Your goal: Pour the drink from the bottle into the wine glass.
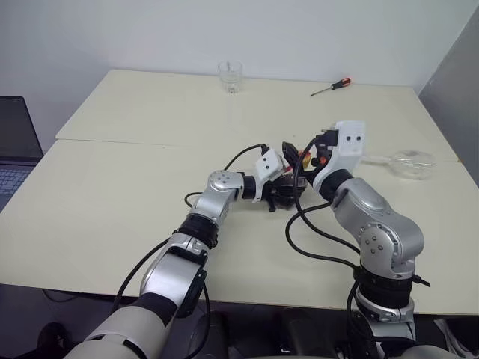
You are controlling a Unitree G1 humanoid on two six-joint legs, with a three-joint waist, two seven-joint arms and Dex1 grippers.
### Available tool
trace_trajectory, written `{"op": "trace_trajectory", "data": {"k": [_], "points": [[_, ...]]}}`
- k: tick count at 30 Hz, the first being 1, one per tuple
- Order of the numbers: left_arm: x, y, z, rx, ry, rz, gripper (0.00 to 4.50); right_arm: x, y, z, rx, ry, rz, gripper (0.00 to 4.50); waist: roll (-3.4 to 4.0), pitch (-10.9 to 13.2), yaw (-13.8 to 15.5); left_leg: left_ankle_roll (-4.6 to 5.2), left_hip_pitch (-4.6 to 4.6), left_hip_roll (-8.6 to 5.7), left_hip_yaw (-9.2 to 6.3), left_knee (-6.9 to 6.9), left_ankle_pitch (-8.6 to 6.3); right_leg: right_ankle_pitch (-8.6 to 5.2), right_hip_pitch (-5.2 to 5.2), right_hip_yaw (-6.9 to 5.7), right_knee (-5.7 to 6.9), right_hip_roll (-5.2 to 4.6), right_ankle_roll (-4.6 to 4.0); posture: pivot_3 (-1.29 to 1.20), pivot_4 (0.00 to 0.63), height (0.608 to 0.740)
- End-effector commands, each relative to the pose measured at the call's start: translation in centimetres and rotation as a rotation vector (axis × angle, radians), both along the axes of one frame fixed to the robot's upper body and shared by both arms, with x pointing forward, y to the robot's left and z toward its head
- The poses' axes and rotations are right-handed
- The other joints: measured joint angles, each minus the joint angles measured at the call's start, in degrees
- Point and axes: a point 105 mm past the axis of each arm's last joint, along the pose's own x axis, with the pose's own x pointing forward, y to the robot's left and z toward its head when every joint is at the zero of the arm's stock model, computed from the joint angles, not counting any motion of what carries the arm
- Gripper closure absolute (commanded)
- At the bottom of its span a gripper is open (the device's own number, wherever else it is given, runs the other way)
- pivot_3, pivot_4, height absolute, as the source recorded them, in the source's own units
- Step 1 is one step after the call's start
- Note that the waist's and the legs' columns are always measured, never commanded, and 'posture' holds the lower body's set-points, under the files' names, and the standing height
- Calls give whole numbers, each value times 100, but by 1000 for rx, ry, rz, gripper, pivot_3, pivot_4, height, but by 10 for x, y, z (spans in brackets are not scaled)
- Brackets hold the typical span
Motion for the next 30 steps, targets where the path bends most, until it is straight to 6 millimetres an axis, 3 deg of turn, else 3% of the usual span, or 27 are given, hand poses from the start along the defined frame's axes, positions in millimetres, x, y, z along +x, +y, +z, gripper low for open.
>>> {"op": "trace_trajectory", "data": {"k": [1, 30], "points": [[-1, -5, 19, -42, -62, -17, 3637, -1, -2, 14, 17, -63, -10, 0, 0, 0, 0, 0, 0, 0, 0, 0, 0, 2, 0, 0, 0, 0, -3, 0, 150, 740], [-1, 3, 21, -33, -75, -7, 3691, -18, -21, 6, 56, -56, 26, 0, 0, 0, 2, 0, 0, 0, 1, 1, 0, 1, 1, 1, 1, 0, -2, 0, 150, 740]]}}
